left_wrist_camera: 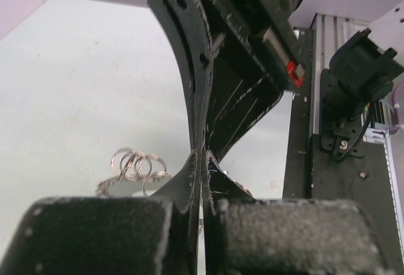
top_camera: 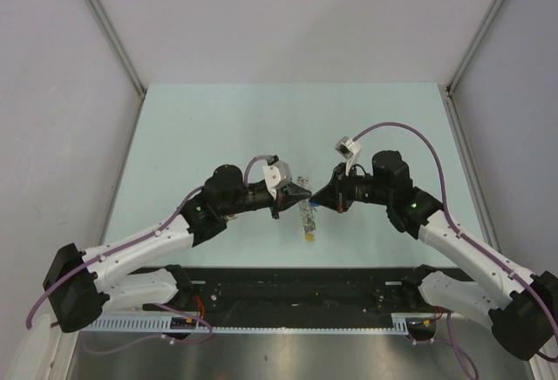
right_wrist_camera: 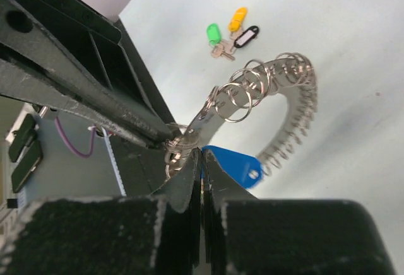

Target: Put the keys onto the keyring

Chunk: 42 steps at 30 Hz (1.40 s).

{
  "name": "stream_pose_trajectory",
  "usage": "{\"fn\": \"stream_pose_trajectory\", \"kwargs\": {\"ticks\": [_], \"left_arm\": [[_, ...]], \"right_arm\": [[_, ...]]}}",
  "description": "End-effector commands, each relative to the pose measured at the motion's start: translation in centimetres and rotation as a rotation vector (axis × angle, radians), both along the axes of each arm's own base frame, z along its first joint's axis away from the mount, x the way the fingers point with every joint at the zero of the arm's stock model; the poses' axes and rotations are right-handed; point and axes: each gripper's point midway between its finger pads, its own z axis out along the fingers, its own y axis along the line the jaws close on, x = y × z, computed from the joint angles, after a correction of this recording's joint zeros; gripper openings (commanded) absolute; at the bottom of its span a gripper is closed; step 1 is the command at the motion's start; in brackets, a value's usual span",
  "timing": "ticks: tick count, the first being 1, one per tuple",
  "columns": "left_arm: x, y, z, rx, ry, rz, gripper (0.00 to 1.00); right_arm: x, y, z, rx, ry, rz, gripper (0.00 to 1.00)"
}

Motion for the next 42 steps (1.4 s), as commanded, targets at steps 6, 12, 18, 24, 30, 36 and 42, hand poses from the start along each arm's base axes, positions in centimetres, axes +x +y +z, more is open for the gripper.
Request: {"fn": "stream_pose_trajectory", "kwargs": {"ticks": [6, 12, 18, 24, 30, 36, 42], "left_arm": [[-0.7, 0.0, 3.9, -0.139, -0.084, -0.005, 0.0], [-0.4, 1.9, 0.5, -0.001, -0.069, 0.049, 0.3], [-0.8, 2.3, -3.0, 0.166, -0.023, -0.018, 0.44], [-0.7, 1.3, -3.9, 0.202, 0.051, -0.04, 0.46], [0.3, 0.2, -4.4, 0.167, 0.13, 0.015, 0.47], [1.3, -0.8, -3.9, 0.137, 0.137, 0.036, 0.47], [2.0, -1.9, -3.7, 0.113, 0.131, 0.029, 0.45]], "right_arm": [[1.2, 0.1, 2.1, 0.051, -0.101, 0.021, 0.0], [1.8, -0.8, 1.1, -0.088, -0.184, 0.051, 0.0], [2.1, -1.4, 0.3, -0.184, -0.216, 0.088, 0.0], [2.7, -1.6, 0.3, -0.203, -0.221, 0.064, 0.0], [2.7, -1.5, 0.1, -0.217, -0.224, 0.058, 0.0], [2.3, -1.3, -0.4, -0.233, -0.22, 0.077, 0.0], [2.0, -0.9, -0.4, -0.234, -0.228, 0.091, 0.0]]}}
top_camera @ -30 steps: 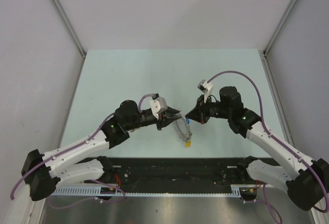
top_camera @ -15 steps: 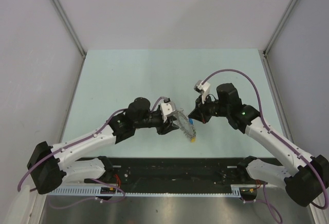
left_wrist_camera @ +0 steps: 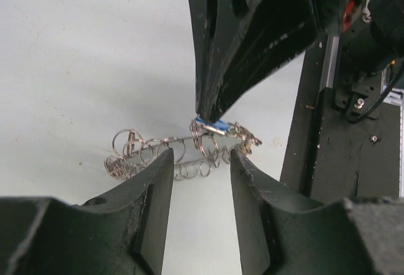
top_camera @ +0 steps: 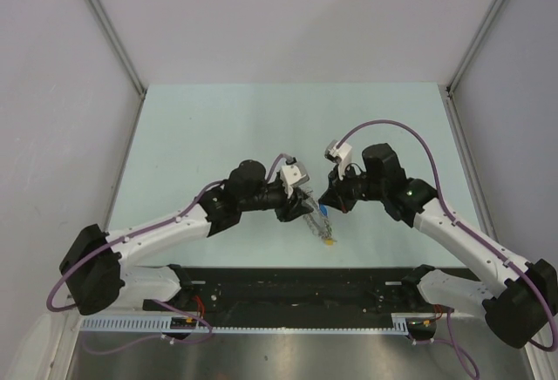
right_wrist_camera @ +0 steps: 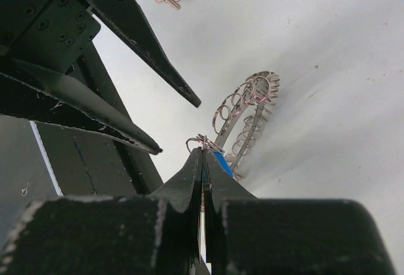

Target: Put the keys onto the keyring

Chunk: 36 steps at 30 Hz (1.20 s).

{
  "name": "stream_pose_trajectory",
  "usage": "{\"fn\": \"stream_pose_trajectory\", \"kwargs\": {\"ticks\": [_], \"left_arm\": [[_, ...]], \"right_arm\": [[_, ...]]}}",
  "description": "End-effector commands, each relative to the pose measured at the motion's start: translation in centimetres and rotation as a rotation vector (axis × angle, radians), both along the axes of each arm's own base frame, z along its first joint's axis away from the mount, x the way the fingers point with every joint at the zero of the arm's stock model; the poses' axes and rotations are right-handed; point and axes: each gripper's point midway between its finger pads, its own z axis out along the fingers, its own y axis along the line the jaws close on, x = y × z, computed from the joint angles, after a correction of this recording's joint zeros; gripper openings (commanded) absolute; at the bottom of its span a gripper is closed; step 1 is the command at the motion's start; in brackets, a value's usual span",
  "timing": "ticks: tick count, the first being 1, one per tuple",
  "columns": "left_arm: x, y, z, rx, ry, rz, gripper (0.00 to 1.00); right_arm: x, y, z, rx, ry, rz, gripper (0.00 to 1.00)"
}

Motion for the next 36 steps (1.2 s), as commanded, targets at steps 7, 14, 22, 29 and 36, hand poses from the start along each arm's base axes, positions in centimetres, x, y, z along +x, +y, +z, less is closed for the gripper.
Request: {"fn": "stream_pose_trajectory", "kwargs": {"ticks": [7, 14, 22, 29, 36], "left_arm": [[1.4, -2.4, 2.5, -0.1, -0.035, -0.013, 0.38], [1.6, -2.6, 1.0, -0.074, -0.028, -0.015, 0.31], [1.0, -3.0, -0.1, -0.062, -0.01, -0.061, 0.27], [0.5, -2.6, -1.4, -0.046, -0.005, -0.075, 0.25], [0.6, -2.6, -2.0, -0.037, 0.001, -0.072, 0.03]], "right_arm": [[0.6, 1.1, 3.0, 0.047, -0.09, 0.025, 0.0], [0.5, 1.2, 2.9, 0.046, -0.088, 0.032, 0.0], [0.4, 1.2, 2.8, 0.042, -0.083, 0.034, 0.0], [0.4, 1.2, 2.9, 0.043, -0.086, 0.03, 0.0], [0.5, 1.0, 2.8, 0.04, -0.083, 0.021, 0.0]]}}
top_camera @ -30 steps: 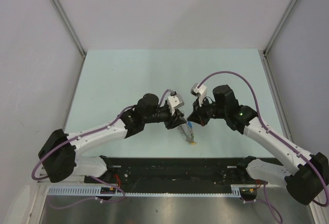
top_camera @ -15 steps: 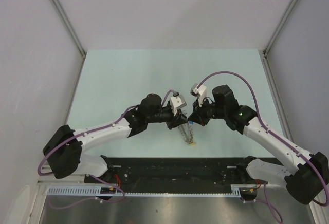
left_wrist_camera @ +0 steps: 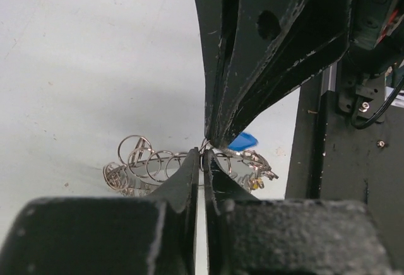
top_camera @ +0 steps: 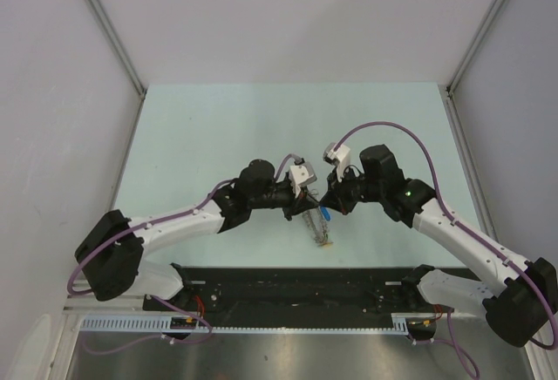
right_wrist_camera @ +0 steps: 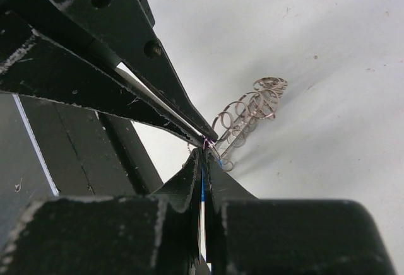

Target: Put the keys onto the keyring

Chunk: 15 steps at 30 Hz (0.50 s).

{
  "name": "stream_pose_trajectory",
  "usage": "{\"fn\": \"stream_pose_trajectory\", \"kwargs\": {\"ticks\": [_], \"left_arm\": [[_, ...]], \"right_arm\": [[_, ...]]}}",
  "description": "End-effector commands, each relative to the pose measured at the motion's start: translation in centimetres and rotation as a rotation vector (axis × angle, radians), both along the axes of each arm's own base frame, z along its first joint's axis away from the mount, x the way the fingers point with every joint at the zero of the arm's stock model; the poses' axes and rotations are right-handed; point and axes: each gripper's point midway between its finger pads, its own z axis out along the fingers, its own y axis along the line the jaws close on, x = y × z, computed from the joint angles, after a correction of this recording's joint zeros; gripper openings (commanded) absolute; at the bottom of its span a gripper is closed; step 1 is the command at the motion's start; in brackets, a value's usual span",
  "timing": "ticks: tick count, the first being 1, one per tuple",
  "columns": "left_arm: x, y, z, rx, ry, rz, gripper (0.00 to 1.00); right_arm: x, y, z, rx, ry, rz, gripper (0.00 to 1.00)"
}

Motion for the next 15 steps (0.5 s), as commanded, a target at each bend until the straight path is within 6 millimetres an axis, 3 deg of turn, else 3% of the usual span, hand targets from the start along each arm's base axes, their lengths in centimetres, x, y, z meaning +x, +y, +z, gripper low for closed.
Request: {"fn": "stream_pose_trajectory", "kwargs": {"ticks": [1, 6, 15], "left_arm": [[-0.3, -0.2, -0.4, -0.008, -0.01, -0.024, 0.03], [-0.7, 0.5, -1.0, -0.008, -0.001, -0.006, 0.0], [-0.7, 1.3, -0.2, -0.062, -0.034, 0.036, 0.0]], "right_arm": [[1.0, 0.9, 3.5, 0.068, -0.091, 0.007, 0.0], [1.5, -0.1, 3.0, 0.041, -0.063, -0.06, 0.0], [2.6, -2.6, 1.2, 0.02, 0.009, -0.245, 0.0]]}}
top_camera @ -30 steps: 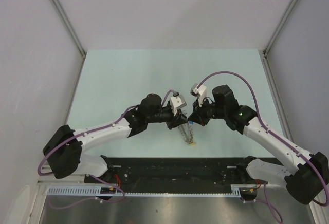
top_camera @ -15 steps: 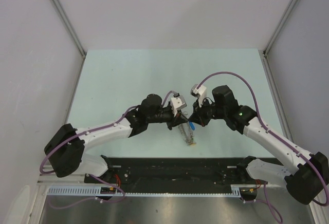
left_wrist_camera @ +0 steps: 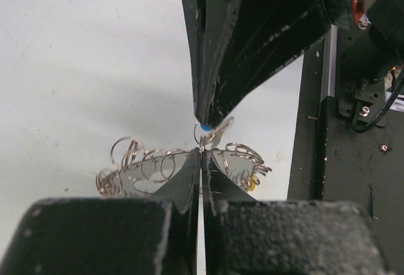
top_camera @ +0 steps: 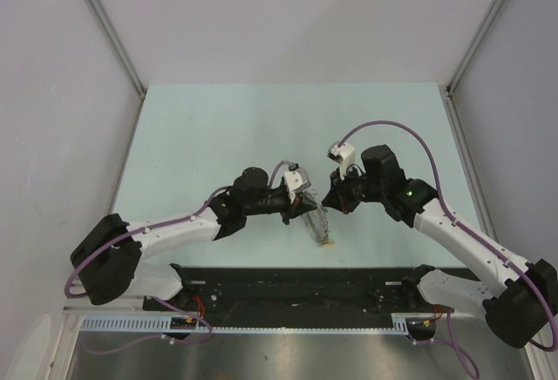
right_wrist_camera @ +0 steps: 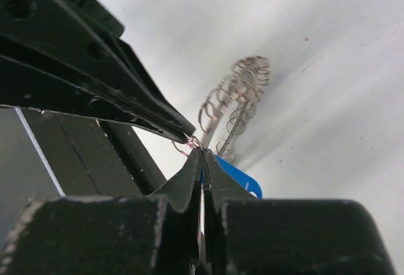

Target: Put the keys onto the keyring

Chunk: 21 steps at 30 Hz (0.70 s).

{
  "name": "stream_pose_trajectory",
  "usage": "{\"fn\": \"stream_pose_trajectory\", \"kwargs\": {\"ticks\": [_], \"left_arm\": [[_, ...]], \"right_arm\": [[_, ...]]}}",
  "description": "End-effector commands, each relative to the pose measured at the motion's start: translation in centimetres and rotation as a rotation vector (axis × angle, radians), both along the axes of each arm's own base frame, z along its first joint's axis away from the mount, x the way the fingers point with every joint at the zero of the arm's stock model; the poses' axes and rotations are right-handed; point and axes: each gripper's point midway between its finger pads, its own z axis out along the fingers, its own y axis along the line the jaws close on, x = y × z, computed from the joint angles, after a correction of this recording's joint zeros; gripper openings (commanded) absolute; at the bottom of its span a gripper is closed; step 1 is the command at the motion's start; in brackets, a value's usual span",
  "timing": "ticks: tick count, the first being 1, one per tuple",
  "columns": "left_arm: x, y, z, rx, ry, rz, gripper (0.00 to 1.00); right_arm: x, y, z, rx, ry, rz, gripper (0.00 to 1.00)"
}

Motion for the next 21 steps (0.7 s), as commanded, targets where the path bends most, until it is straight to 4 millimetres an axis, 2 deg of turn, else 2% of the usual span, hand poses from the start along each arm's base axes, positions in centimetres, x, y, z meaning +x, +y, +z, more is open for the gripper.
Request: {"fn": "stream_pose_trajectory", "kwargs": {"ticks": [1, 9, 21], "left_arm": [[-0.2, 0.9, 0.3, -0.018, -0.008, 0.033, 0.0], [-0.2, 1.2, 1.0, -0.072, -0.005, 0.072, 0.0], [0.1, 1.3, 3.2, -0.196, -0.048, 0.117, 0.0]], "right_arm": [[2.2, -1.9, 1.6, 0.037, -0.033, -0.177, 0.0], [1.2, -2.2, -1.7, 0.042, 0.085, -0.205, 0.0], [0.0, -0.6, -5.1, 0.051, 0.262, -0.162, 0.0]]}}
